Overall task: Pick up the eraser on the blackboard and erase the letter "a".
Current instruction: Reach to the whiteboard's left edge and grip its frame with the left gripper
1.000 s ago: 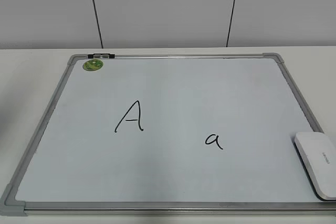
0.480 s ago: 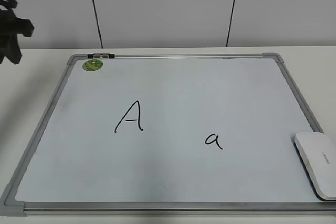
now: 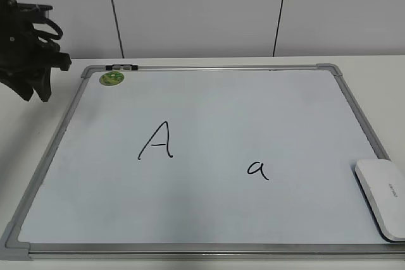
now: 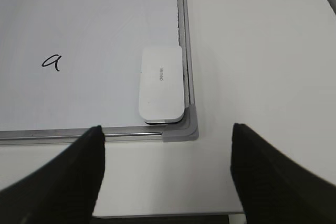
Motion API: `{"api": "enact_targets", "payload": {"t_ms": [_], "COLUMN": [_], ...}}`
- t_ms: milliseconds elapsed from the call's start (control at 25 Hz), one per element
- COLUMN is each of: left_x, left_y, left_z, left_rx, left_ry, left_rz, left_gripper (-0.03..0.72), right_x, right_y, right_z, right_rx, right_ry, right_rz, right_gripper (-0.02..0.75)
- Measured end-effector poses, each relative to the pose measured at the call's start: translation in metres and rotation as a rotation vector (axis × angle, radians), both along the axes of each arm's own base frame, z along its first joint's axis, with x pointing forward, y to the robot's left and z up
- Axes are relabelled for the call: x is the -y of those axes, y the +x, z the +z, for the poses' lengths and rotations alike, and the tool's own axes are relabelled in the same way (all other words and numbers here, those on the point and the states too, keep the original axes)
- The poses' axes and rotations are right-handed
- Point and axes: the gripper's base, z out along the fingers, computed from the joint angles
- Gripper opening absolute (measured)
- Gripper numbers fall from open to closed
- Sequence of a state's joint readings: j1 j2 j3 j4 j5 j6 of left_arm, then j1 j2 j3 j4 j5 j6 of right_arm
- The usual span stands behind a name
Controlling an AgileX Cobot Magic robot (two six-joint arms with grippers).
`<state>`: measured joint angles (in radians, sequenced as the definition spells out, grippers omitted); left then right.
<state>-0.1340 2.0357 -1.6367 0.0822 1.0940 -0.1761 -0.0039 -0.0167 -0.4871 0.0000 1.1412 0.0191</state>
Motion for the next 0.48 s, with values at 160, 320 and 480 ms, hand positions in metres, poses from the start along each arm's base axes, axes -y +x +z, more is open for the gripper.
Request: {"api": "enact_targets", "payload": {"t_ms": [160, 320, 480], "left_x": [0.001, 0.001, -0.003], "left_y": [0.005, 0.010, 0.012], "left_z": [-0.026, -0.048, -0.062], "left_rx": [-0.057, -0.083, -0.111], "left_ry": [0.007, 0.002, -0.007], "left_rz": [0.000, 0.003, 0.021], "left_gripper": [0.243, 0.243, 0.242], "right_x": [0.000, 0.000, 0.000], "right_y": [0.000, 0.000, 0.000], "right_z": [0.000, 0.000, 0.000], "right_rx": [0.000, 0.000, 0.000], "right_ry": [0.000, 0.000, 0.000], "right_rz": [0.000, 0.000, 0.000], "right_gripper": [0.555, 0.555, 0.555]}}
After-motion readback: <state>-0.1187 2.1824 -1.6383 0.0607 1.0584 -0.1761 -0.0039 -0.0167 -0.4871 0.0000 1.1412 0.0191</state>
